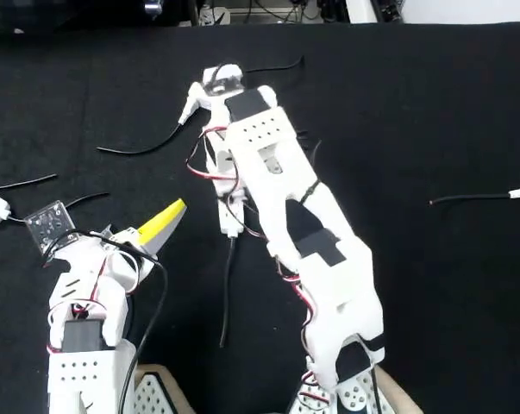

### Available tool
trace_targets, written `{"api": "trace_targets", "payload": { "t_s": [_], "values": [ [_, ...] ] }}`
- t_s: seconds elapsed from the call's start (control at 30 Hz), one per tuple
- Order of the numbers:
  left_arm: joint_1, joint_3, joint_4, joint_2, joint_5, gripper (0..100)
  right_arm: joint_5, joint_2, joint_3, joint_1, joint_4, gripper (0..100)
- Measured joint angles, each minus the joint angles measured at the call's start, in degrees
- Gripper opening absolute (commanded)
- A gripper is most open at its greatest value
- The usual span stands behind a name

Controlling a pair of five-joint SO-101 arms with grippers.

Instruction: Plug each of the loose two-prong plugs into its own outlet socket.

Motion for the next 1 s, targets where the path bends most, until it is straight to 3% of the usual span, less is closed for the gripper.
{"api": "trace_targets", "payload": {
  "t_s": [0.3, 0.8, 1.0],
  "values": [
    [0.0, 0.0, 0.0, 0.0, 0.0, 54, 0.0, 0.1, 3.2, -4.9, 0.0, 1.5],
    [0.0, 0.0, 0.0, 0.0, 0.0, 54, -0.9, 0.1, 8.3, -5.0, 0.0, 1.5],
    [0.0, 0.0, 0.0, 0.0, 0.0, 54, 1.9, -4.7, 9.3, -5.2, 0.0, 1.5]
  ]
}}
